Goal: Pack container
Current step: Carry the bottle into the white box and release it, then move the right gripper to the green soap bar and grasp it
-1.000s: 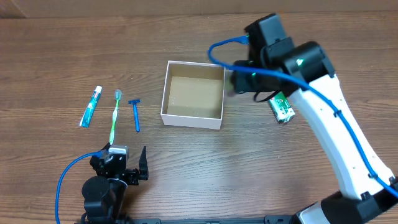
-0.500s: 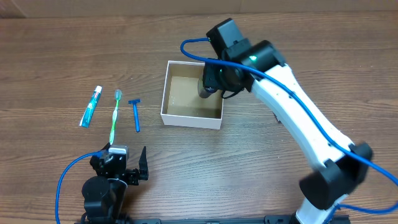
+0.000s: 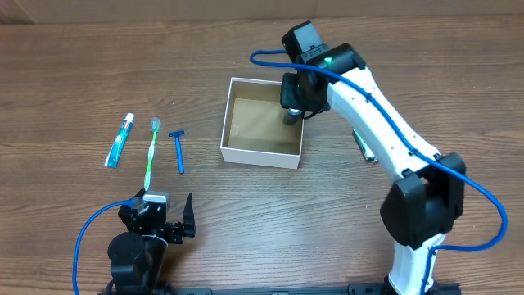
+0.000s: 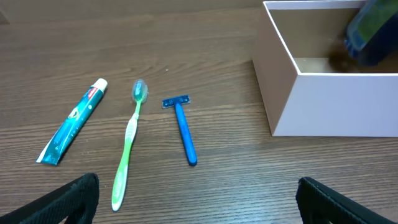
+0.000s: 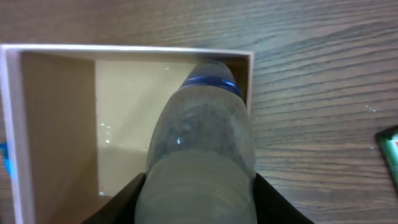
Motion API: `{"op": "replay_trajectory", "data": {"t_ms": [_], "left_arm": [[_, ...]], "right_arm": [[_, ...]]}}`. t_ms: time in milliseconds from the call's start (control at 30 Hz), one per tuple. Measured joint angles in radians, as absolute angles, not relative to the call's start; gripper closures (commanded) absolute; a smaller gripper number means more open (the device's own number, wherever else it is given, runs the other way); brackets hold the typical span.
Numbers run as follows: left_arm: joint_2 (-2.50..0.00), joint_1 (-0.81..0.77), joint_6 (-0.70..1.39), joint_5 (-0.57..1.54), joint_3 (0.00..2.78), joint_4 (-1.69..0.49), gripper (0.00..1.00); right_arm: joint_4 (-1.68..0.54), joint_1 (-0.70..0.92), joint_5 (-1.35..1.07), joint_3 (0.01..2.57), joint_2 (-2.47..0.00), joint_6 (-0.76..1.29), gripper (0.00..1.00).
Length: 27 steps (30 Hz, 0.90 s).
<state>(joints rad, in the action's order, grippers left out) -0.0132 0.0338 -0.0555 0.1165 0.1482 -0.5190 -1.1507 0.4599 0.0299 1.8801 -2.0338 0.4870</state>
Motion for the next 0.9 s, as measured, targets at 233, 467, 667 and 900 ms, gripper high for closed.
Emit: {"op": "replay_trajectory", "data": {"t_ms": [233,467,667,900], "left_arm": [[-0.013,0.034,-0.056,0.117,0.148,-0.519,0.00],[-0.013,0.034,-0.056,0.117,0.148,-0.519,0.00],[-0.013,0.034,-0.056,0.117,0.148,-0.519,0.00],[-0.013,0.034,-0.056,0.117,0.148,-0.519,0.00]], "right_arm": [[-1.142,0.461,0.029,1.882,-2.071,0.458,0.19],[-1.273,0.461,0.011,1.974,-2.064,0.425,0.13],[-1.454,0.454,0.060,2.113,-1.922,0.416,0.04],[-1.593,0.293,0.118,2.157,-1.757,0.414,0.05]]}}
